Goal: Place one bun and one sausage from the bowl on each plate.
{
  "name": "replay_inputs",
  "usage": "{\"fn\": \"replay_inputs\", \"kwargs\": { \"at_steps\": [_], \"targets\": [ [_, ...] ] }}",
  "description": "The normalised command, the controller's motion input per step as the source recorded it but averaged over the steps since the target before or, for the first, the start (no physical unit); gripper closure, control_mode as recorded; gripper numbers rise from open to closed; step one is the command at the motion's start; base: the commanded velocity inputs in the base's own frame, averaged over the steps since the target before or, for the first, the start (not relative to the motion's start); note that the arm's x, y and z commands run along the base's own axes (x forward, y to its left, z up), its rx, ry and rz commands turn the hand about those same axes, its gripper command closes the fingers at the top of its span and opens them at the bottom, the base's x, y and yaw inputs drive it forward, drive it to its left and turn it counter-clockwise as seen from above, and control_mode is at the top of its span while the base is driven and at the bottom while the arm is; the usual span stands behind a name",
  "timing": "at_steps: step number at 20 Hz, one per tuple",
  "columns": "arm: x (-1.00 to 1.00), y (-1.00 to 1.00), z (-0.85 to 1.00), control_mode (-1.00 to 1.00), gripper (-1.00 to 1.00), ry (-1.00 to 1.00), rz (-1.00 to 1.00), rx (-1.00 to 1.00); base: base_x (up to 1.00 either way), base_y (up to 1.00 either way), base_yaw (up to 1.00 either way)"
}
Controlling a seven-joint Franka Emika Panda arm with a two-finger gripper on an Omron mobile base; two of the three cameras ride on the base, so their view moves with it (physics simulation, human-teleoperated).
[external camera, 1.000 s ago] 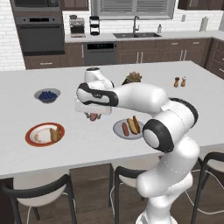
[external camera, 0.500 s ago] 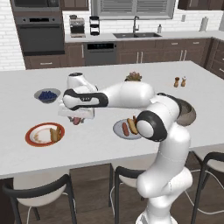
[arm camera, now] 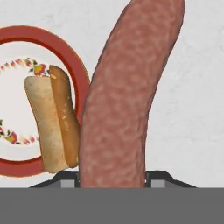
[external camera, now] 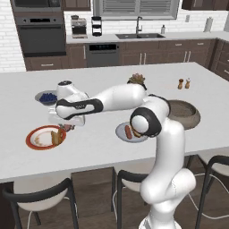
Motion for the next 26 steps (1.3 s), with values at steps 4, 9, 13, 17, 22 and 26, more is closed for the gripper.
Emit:
{"fn": "replay_inputs", "kwargs": {
  "at_steps": [4, 9, 13, 17, 22, 26],
  "targets": [
    [0.27, 0.52, -0.18, -1.00, 1.00, 0.00, 0.04, 0.00, 0.00, 0.00, 0.00],
    [0.05, 0.34, -0.01, -1.00, 1.00, 0.00, 0.04, 0.00, 0.00, 0.00, 0.00],
    [0.00, 0.34, -0.02, -1.00, 1.00, 0.00, 0.02, 0.00, 0.00, 0.00, 0.00],
    [0.00, 0.42, -0.15, -1.00, 1.00, 0.00, 0.01, 0.00, 0.00, 0.00, 0.00],
    [0.00, 0.25, -0.20, -1.00, 1.00, 0.00, 0.01, 0.00, 0.00, 0.00, 0.00],
    [0.00, 0.11, -0.26, -1.00, 1.00, 0.00, 0.00, 0.00, 0.00, 0.00, 0.00]
  ]
}}
